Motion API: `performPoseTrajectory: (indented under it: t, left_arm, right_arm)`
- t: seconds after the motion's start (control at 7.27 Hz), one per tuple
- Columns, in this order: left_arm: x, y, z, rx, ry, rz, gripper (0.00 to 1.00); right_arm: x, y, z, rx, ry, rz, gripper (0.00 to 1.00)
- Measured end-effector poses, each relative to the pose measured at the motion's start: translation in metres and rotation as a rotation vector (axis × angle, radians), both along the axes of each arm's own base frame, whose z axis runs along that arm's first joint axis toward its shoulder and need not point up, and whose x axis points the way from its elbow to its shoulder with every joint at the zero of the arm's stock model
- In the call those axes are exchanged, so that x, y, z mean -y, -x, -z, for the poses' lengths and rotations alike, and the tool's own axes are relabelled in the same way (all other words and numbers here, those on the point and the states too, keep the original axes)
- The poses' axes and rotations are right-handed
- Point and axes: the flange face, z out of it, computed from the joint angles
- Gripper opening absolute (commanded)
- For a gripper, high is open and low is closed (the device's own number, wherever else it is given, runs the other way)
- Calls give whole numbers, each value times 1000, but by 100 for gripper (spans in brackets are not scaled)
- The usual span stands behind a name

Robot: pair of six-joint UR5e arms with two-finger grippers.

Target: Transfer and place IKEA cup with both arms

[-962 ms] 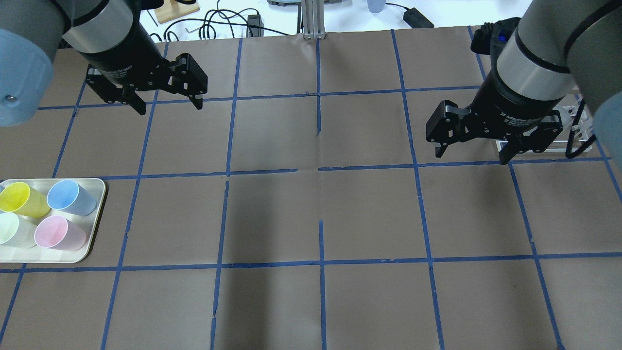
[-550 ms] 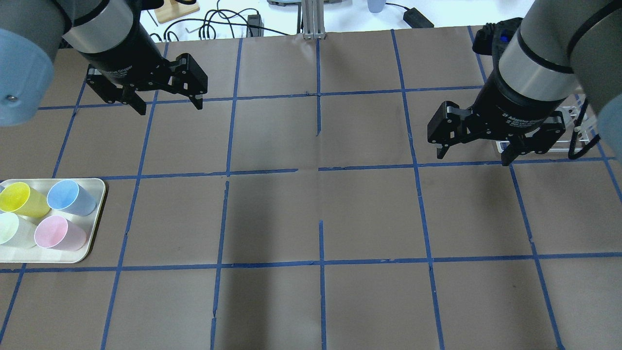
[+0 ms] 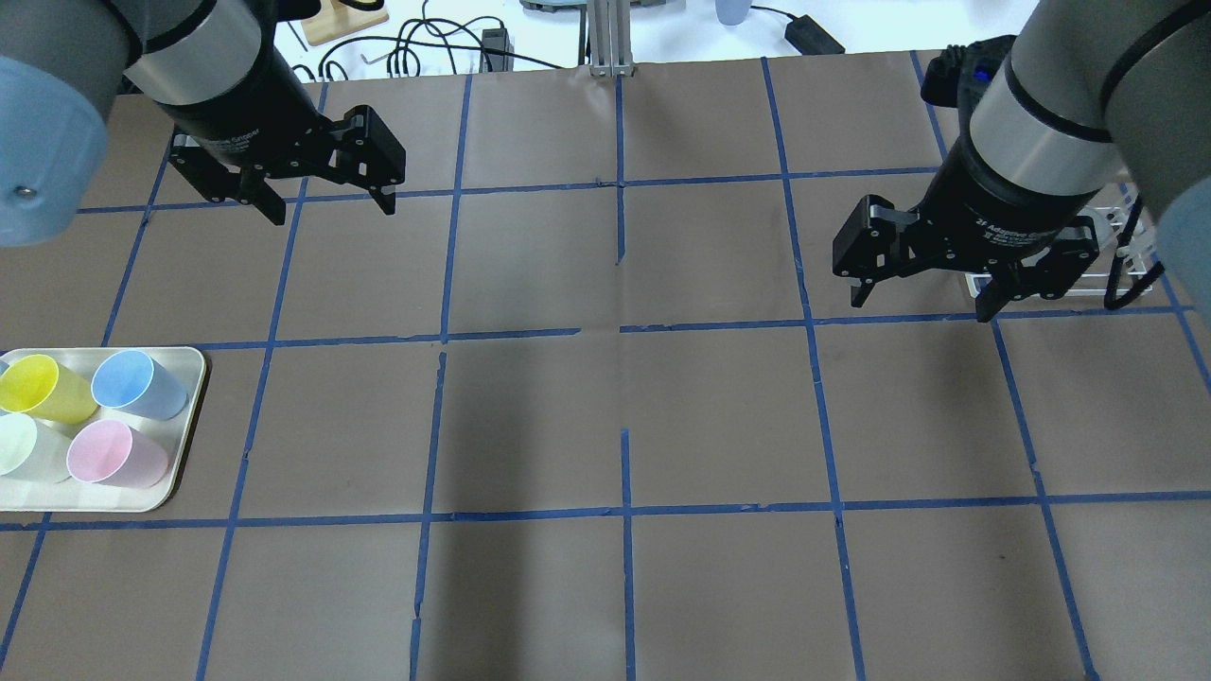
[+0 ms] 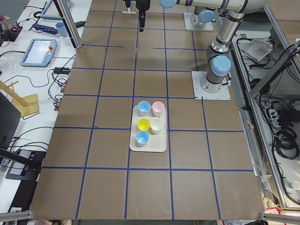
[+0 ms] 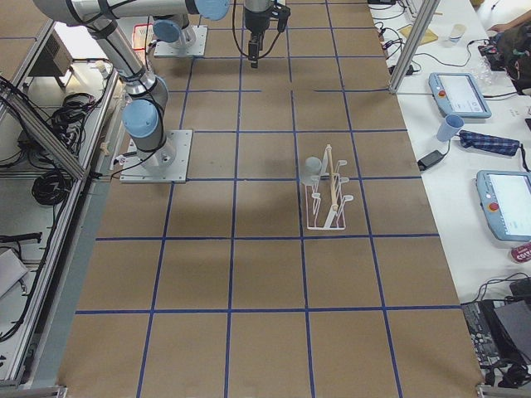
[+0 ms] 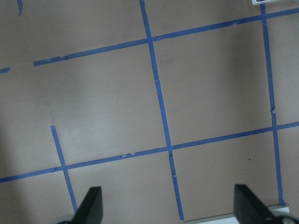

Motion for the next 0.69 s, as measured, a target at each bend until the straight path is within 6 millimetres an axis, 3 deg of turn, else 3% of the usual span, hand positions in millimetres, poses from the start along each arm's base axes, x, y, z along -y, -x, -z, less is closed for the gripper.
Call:
performPoseTrajectory:
  t: [0.69]
  left_arm:
    - [0,0,-1,0,2,0,100]
  right_arm:
    - [12,17,10,-3,-26,30,100]
